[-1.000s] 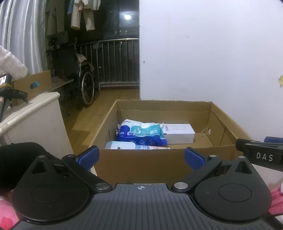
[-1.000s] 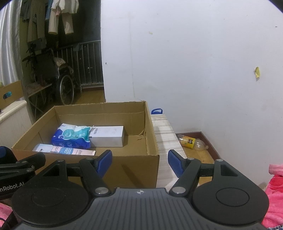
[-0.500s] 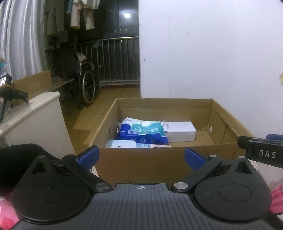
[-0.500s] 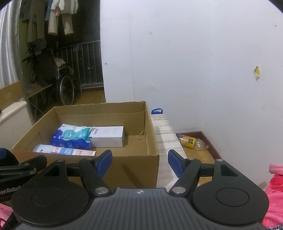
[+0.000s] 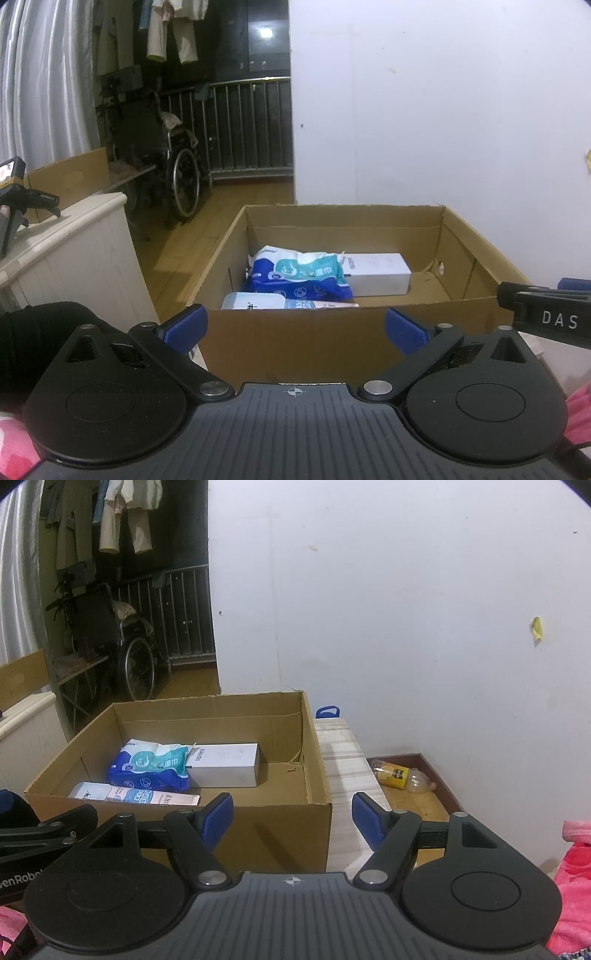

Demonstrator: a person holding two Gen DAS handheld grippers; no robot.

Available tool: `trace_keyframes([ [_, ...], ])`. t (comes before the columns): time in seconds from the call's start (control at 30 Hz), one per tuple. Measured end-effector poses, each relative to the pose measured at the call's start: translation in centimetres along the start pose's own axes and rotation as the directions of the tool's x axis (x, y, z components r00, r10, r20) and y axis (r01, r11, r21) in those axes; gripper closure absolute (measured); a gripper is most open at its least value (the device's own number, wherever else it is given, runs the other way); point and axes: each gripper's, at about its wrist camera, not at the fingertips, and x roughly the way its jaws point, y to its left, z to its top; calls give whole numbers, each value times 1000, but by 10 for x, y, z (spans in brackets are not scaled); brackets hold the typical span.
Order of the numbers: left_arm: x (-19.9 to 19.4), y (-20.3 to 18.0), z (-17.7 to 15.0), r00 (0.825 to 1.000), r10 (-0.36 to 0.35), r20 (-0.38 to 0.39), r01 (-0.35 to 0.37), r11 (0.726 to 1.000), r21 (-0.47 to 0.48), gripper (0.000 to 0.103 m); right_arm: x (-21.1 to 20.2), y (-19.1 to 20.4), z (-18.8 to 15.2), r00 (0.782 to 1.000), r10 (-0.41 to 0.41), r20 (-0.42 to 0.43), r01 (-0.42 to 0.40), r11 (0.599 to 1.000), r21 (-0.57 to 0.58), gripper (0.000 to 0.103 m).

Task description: Organize objects

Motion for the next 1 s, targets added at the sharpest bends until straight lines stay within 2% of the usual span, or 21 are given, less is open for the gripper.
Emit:
trace_keyframes([
  [1.0, 1, -1, -1, 1000, 0, -1, 0, 1000, 3, 0, 1, -2, 1, 1000, 2, -3, -2, 1000, 3, 29],
])
